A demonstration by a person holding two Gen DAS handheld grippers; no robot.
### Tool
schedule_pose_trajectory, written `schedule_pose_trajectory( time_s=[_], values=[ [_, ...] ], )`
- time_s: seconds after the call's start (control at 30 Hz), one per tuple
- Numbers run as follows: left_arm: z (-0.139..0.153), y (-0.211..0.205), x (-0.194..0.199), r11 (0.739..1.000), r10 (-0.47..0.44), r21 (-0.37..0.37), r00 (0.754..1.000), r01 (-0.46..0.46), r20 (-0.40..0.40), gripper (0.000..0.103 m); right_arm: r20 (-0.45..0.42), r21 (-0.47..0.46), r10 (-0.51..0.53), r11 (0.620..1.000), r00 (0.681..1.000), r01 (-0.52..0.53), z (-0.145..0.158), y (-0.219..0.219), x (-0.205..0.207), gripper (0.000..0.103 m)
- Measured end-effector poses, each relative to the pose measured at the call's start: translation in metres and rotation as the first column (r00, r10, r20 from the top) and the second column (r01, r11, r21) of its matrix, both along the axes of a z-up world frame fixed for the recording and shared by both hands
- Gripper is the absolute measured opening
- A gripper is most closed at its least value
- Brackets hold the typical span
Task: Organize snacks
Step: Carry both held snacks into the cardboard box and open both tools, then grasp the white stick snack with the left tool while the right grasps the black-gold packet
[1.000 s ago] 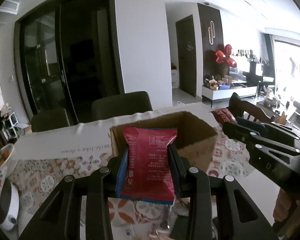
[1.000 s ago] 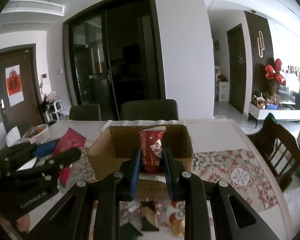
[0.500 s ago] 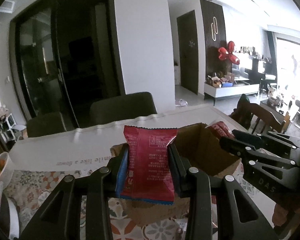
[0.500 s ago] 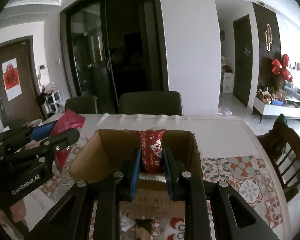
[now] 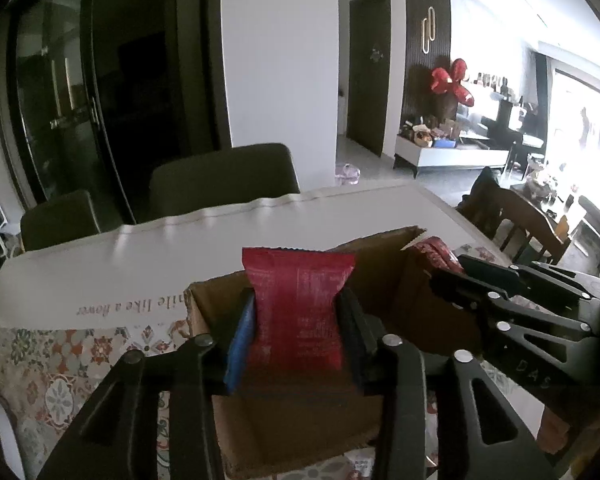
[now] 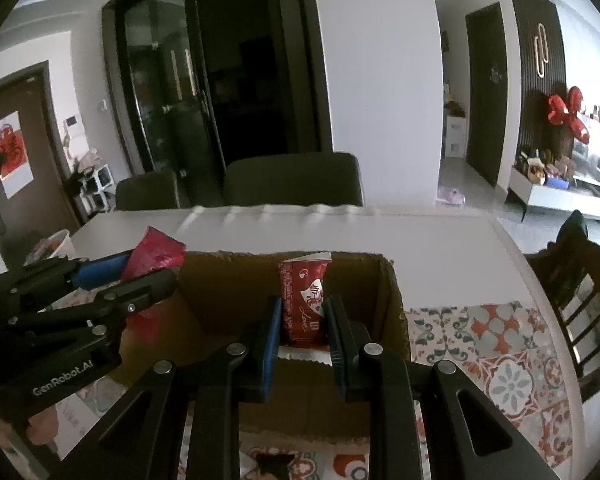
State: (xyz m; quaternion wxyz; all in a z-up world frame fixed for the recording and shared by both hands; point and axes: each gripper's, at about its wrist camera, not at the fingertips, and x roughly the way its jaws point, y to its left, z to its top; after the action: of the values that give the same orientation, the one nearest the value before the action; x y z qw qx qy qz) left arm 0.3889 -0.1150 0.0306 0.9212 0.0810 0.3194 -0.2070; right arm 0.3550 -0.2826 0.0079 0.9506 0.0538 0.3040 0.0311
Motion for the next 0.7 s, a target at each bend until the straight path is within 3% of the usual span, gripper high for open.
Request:
schedule_pose_trajectory(
  time_s=[0.07, 0.17, 0.23, 0.37, 0.47, 0.7],
  values=[
    [-0.002, 0.001, 0.003, 1.0, 0.011, 0.0, 1.0, -0.011, -0.005, 0.065, -0.011, 0.01, -0.007, 1.0, 1.0, 0.007, -0.003, -0.002, 0.005, 0.024],
    [-0.003, 0.002, 0.001, 1.0, 0.019, 0.016, 1.0, -0.019, -0.006, 0.069, -0.02, 0.012, -0.02, 1.0, 1.0, 0.021, -0.006, -0.005, 0.007, 0.03],
    [-0.003, 0.004, -0.003, 0.999, 0.027, 0.028, 1.0, -0.027, -0.001, 0.071, -0.011, 0.005, -0.046, 0.999, 0.999, 0.046, -0.005, -0.007, 0.004, 0.053],
    [0.001, 0.011, -0.016, 0.999, 0.039, 0.021, 0.999, -0.04, 0.014, 0.075, 0.006, -0.027, -0.062, 0.998, 0.998, 0.062, -0.001, -0.005, -0.008, 0.054],
    [0.005, 0.019, -0.027, 0.999, 0.044, 0.013, 0.999, -0.045, 0.032, 0.078, 0.027, -0.046, -0.064, 0.997, 0.998, 0.065, 0.004, 0.0, -0.023, 0.065],
    [0.012, 0.031, -0.067, 0.999, 0.046, 0.005, 0.995, -0.046, 0.088, 0.079, 0.09, -0.091, -0.059, 0.994, 0.994, 0.067, 0.018, 0.011, -0.059, 0.072]
  ],
)
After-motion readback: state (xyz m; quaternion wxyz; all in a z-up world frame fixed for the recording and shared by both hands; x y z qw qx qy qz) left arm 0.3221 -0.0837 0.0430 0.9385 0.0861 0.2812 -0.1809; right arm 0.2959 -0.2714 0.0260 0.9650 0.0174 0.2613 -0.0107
